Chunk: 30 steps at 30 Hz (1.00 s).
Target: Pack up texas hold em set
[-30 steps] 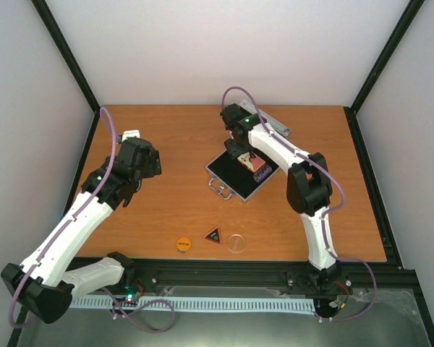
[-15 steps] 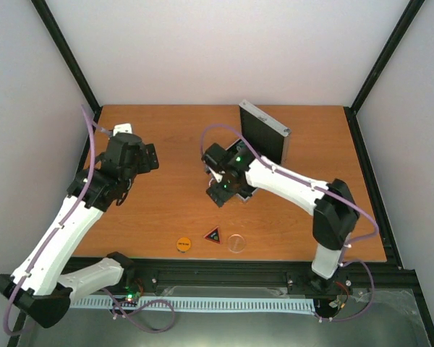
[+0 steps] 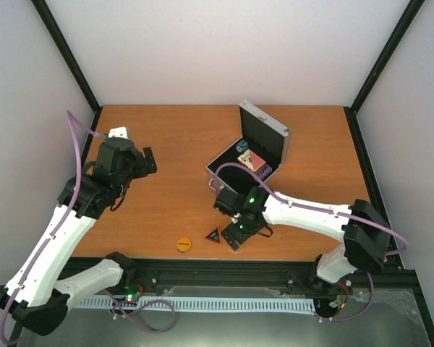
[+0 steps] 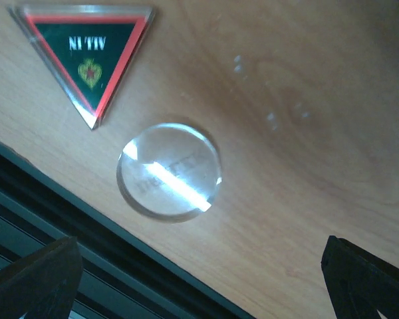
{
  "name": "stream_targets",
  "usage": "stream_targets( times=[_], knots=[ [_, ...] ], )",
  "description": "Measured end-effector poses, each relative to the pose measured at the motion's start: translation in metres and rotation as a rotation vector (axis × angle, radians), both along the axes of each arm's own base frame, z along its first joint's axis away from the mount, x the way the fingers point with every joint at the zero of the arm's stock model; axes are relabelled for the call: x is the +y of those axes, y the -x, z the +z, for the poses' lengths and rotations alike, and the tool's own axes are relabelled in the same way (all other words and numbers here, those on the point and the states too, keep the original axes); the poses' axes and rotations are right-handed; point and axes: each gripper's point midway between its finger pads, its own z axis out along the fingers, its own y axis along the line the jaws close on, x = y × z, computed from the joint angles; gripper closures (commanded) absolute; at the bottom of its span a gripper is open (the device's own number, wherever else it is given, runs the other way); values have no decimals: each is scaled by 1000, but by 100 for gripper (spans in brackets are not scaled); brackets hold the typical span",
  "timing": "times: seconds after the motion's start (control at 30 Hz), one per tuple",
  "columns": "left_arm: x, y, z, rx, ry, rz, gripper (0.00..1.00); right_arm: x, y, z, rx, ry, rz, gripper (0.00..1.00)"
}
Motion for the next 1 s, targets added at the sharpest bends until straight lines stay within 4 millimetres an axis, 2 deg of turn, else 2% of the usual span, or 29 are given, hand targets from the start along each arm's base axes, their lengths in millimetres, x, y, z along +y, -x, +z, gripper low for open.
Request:
stream_targets(
  times=[0.1, 0.23, 0.63, 0.8, 0.93, 1.0],
  knots=[
    [-2, 0, -1, 4, 6, -11, 0, 3, 14, -18, 30, 21, 16, 0],
    [-4, -1, -3, 17, 5, -18, 0, 10, 22, -35, 53, 7, 20, 0],
    [-8, -3, -8, 42, 3, -32, 0, 16, 24, -76, 100, 44, 12, 12],
    [-8, -2, -8, 43, 3, -32, 0, 13, 21, -78, 87, 62, 5, 19],
    [-8, -2, -8, 42, 4, -32, 0, 12, 20, -78, 81, 68, 3, 39],
    [-7, -1, -7, 39, 6, -31, 0, 12, 20, -78, 80, 68, 4, 45]
  ],
)
